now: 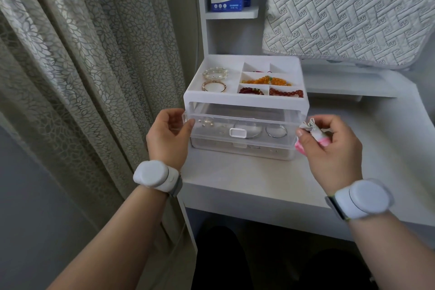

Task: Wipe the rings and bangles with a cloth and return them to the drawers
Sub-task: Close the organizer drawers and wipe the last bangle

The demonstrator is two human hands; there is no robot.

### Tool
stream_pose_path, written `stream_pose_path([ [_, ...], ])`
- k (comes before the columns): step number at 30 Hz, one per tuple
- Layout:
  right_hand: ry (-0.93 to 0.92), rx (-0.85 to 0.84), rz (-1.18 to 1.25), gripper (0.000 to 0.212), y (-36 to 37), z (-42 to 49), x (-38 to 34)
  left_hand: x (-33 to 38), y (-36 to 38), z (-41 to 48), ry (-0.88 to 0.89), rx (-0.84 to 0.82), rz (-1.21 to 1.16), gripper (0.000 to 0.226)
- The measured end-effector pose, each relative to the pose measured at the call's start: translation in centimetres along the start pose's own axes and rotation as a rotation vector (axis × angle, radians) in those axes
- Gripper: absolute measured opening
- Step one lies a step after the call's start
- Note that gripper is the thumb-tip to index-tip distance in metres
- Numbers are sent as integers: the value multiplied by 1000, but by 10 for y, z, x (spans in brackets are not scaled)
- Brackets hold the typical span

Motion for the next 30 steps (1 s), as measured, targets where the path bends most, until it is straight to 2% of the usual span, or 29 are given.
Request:
stream_pose_path([
  [5, 109, -45, 35, 49, 4, 6, 6, 1, 9, 10, 60, -56, 166, 55],
  [10, 131, -103, 79, 41, 12, 10, 8, -4, 22, 16, 27, -187, 195, 71],
  [18, 113, -67, 34, 22, 12, 20, 8, -7, 26, 23, 38, -179, 232, 55],
  [26, 82, -48, -64, 15, 13, 29, 6, -3, 28, 34, 56, -103, 312, 36],
  [30, 51, -47, -133, 14, 12, 32, 5, -4, 29, 37, 45, -85, 321, 34],
])
Point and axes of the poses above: each hand's wrist, its own z-axis towards the middle knuckle, its own y-axis out of the palm, x = y × z, the point moved 8 cm from there along z, towards the middle knuckle, and after that the axes turned 2 degrees about z, right-handed, at the moved point
